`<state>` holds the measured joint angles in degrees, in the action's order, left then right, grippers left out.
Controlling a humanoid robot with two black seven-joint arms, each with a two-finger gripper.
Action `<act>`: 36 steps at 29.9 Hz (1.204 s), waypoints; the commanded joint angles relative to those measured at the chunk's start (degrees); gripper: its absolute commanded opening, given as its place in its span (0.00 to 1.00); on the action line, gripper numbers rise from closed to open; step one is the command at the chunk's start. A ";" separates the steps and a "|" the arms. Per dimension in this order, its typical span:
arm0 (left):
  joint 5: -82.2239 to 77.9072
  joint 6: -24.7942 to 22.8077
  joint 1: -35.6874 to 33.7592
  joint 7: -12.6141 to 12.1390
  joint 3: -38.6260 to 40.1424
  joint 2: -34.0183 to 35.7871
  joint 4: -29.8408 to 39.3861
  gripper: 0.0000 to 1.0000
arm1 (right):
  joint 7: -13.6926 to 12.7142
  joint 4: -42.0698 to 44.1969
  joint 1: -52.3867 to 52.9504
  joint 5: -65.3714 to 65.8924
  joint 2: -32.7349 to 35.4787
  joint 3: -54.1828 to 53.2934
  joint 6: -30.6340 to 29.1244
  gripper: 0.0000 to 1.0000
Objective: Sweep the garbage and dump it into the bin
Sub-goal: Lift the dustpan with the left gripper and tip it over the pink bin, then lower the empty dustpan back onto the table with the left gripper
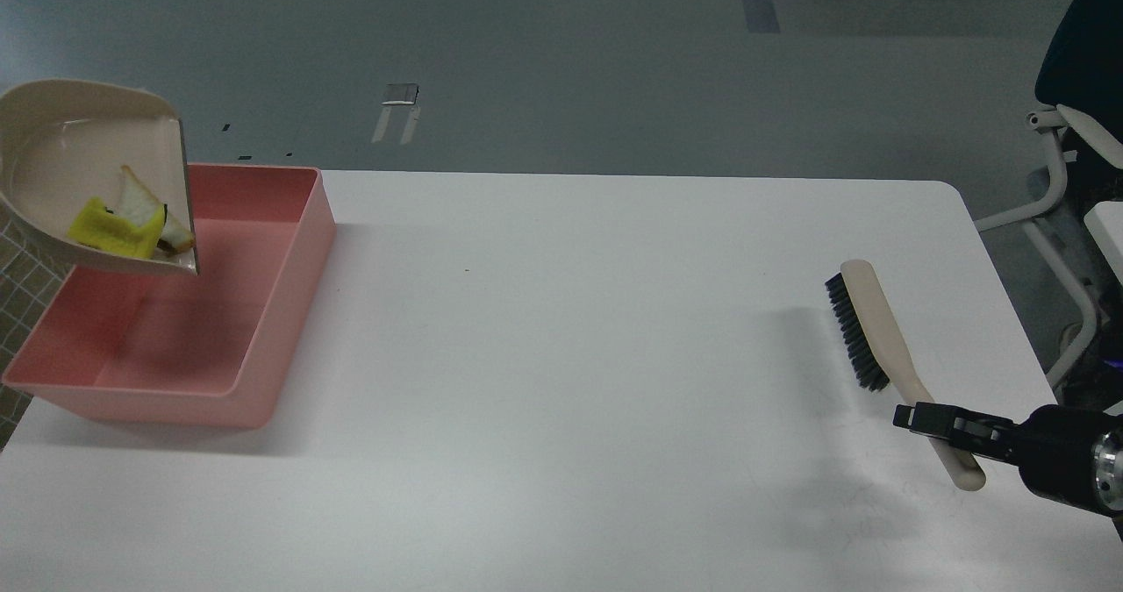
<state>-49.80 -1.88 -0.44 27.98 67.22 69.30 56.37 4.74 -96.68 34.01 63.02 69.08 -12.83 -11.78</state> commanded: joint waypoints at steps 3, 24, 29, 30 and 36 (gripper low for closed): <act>-10.83 6.71 -0.09 0.02 -0.16 1.10 -0.21 0.00 | -0.09 0.01 0.01 0.00 -0.26 -0.17 0.01 0.00; 6.64 -8.57 -25.39 -6.44 0.02 3.56 1.72 0.00 | -0.17 0.27 0.27 0.09 -2.28 -1.49 -0.08 0.00; 6.74 -8.31 -26.80 -10.12 -0.07 -5.12 8.47 0.00 | -0.52 0.71 0.18 0.09 -3.95 -2.37 -0.17 0.00; 6.74 -8.14 -26.80 -11.27 -0.07 -6.45 9.62 0.00 | -0.61 0.71 0.27 0.09 -4.13 -2.37 -0.17 0.00; 5.69 -4.54 -26.98 -17.26 -3.40 -21.12 17.46 0.00 | -1.14 1.24 0.62 0.18 -6.06 -2.37 -0.17 0.00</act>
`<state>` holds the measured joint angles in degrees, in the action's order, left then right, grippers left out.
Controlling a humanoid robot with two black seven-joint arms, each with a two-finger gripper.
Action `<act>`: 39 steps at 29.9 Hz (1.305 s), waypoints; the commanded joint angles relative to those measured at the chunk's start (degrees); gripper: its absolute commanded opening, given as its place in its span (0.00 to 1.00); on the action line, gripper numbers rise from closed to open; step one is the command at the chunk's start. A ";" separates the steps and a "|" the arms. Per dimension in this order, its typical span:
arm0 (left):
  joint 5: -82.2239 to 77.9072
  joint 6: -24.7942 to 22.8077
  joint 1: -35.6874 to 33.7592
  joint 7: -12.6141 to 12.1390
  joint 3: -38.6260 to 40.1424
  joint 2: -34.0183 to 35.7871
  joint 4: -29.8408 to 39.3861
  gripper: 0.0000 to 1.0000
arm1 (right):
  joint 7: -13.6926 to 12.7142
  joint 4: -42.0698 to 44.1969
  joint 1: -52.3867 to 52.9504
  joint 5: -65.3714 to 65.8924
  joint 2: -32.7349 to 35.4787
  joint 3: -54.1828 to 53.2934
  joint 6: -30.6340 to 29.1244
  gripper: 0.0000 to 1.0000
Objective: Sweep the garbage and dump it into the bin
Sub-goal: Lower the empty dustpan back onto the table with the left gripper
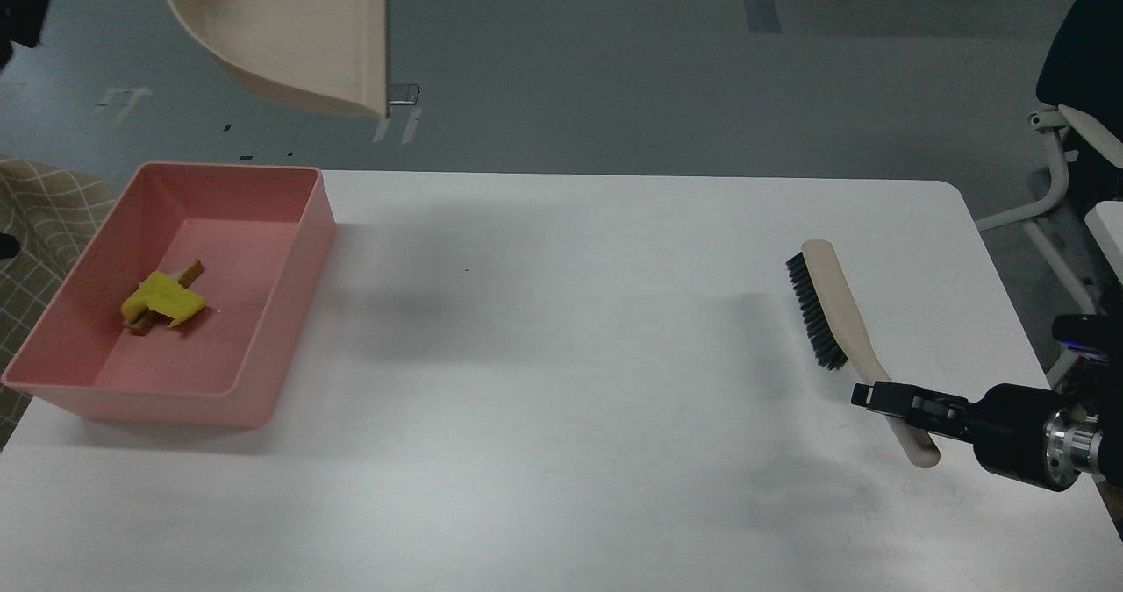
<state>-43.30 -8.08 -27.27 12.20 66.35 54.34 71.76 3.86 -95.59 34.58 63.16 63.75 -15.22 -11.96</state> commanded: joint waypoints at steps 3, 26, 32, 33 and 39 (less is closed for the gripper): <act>-5.29 4.38 -2.69 -1.47 -9.12 -11.70 2.07 0.00 | -1.04 0.05 -0.04 0.04 -1.61 0.01 0.09 0.00; -7.59 21.96 1.69 0.46 -26.80 -34.12 -9.88 0.00 | -1.13 -0.12 -0.66 0.04 -1.70 0.63 1.06 0.00; -7.59 23.72 2.31 1.43 -30.93 -34.21 -10.06 0.00 | -1.13 -0.12 -0.92 0.04 -1.87 0.45 1.06 0.00; -7.59 23.72 2.31 1.43 -30.93 -34.30 -10.06 0.00 | -1.13 -0.21 -0.92 0.04 -1.87 0.45 1.06 0.00; -7.59 23.72 2.22 1.95 -30.93 -35.09 -10.06 0.00 | -1.13 -0.21 -1.01 0.04 -1.79 0.54 1.06 0.00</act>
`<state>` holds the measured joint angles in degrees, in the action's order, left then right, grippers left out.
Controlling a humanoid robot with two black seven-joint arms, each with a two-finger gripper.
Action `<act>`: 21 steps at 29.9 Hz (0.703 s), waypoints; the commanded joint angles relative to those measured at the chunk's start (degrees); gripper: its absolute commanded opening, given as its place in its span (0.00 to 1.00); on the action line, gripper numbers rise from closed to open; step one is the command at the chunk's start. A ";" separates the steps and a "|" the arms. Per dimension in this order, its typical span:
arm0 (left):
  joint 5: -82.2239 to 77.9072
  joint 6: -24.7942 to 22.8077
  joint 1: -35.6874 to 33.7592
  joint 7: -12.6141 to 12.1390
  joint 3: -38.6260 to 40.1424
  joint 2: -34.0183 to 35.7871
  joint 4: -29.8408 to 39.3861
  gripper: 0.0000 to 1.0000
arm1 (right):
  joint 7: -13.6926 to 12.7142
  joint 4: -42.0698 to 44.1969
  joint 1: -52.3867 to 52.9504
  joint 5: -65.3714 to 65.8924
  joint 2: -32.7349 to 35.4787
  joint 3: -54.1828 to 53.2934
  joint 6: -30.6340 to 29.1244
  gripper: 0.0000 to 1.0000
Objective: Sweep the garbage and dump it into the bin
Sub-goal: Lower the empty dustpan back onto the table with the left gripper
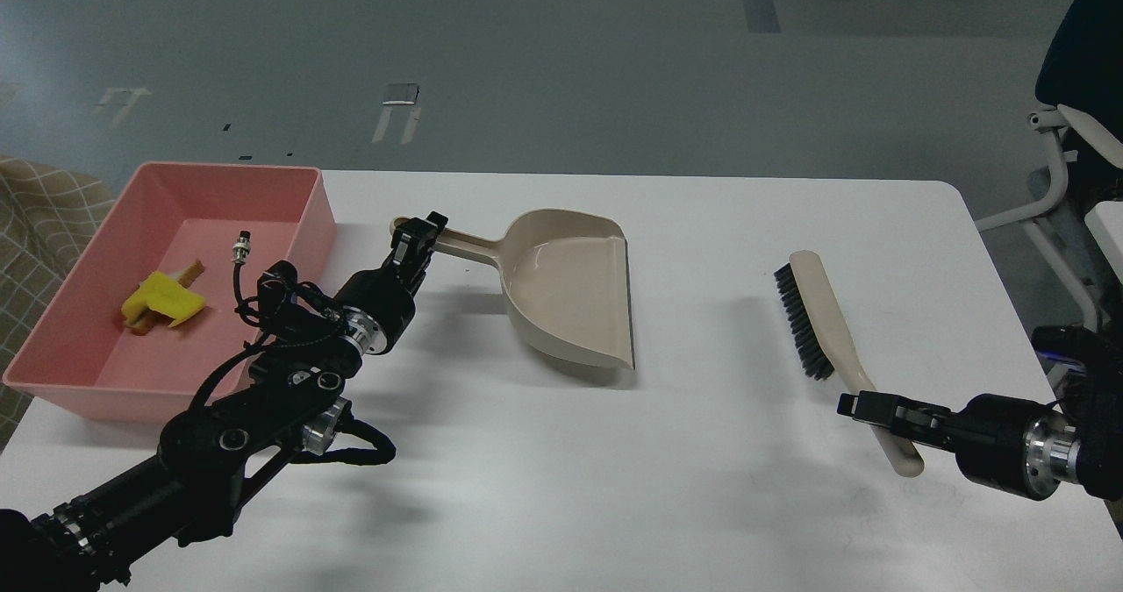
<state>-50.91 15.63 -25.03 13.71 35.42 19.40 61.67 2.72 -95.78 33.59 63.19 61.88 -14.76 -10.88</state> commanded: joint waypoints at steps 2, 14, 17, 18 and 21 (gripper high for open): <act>0.02 0.10 -0.02 0.79 0.00 -0.15 0.03 0.00 | 0.00 -0.02 -0.19 0.01 0.08 0.00 -0.02 0.00; -0.07 0.10 0.51 4.30 -0.44 -0.06 -0.05 0.32 | 0.00 -0.02 -0.37 0.01 -0.01 -0.09 -0.02 0.00; -0.07 0.10 0.51 4.83 -0.53 0.11 -0.05 0.47 | 0.00 -0.02 -0.37 0.01 -0.01 -0.09 -0.02 0.00; -0.07 0.19 0.51 5.01 -0.53 0.20 -0.05 0.51 | 0.00 -0.02 -0.37 0.01 -0.01 -0.09 -0.02 0.00; -0.24 0.10 0.51 5.88 -1.49 0.46 -0.05 0.78 | 0.00 -0.02 -0.37 0.01 -0.18 -0.09 -0.02 0.00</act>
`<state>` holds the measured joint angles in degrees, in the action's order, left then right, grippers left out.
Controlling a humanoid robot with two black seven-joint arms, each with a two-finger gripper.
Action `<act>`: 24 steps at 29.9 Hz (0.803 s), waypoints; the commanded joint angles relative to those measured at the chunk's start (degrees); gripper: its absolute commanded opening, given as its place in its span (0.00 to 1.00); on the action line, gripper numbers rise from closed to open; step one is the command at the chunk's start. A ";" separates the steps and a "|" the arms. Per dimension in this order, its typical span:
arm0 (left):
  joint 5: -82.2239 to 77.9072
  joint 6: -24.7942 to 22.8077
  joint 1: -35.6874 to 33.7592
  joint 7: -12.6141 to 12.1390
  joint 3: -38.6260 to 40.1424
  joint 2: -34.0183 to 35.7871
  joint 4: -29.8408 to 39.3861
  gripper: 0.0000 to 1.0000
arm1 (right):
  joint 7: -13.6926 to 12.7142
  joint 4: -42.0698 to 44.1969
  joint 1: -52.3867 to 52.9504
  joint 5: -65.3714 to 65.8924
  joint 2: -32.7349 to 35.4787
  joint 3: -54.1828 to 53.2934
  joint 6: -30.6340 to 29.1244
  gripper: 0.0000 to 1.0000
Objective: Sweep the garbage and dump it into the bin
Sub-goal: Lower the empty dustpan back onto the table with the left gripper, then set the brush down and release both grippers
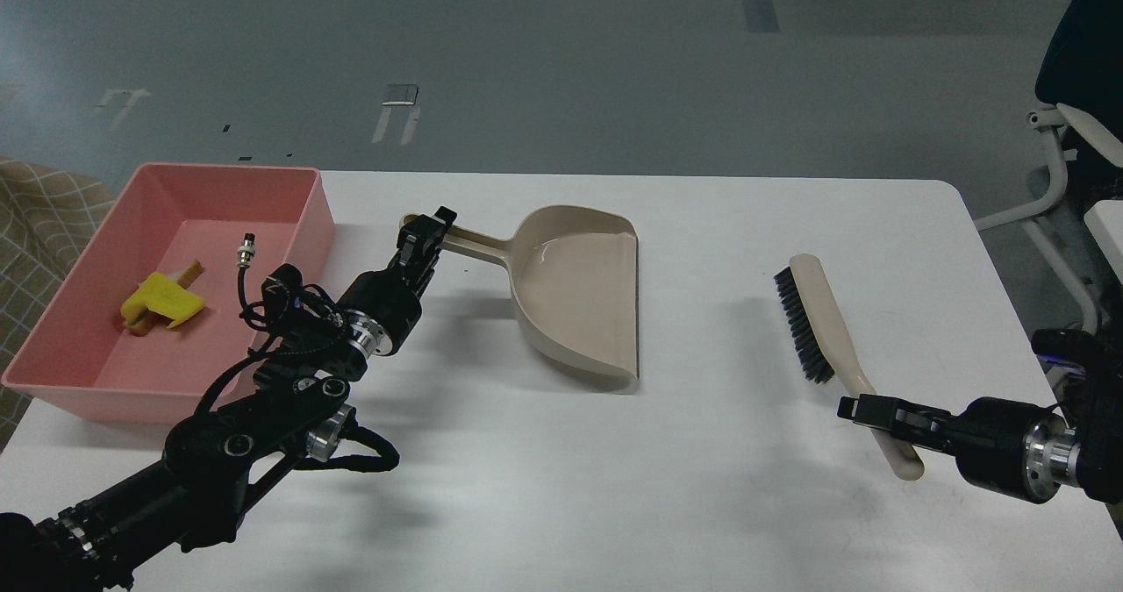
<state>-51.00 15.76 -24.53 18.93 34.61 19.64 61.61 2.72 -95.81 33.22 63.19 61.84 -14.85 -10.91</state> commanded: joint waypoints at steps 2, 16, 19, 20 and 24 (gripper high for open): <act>-0.76 -0.02 0.01 1.02 -1.47 0.31 0.00 0.83 | 0.09 0.19 0.01 0.00 -0.76 -0.09 0.01 0.00; -3.84 -0.02 0.98 4.98 -10.96 4.17 0.00 0.93 | 1.32 5.37 0.01 -5.61 -4.80 -1.93 0.01 0.00; -3.84 -0.02 1.67 5.51 -11.93 4.61 0.18 0.93 | 1.50 6.60 0.01 -6.32 -5.24 -3.25 -0.43 0.00; -3.84 -0.02 1.68 5.51 -11.93 4.61 0.18 0.93 | 1.50 6.60 0.01 -6.32 -5.24 -3.25 -0.43 0.00; -3.76 -0.11 2.03 5.59 -11.84 5.49 1.32 0.94 | 2.02 8.36 0.01 -7.90 -6.12 -3.52 -0.78 0.00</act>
<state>-54.85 15.73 -22.64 24.45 22.72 24.56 62.29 4.50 -88.44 33.23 56.34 56.07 -18.23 -11.50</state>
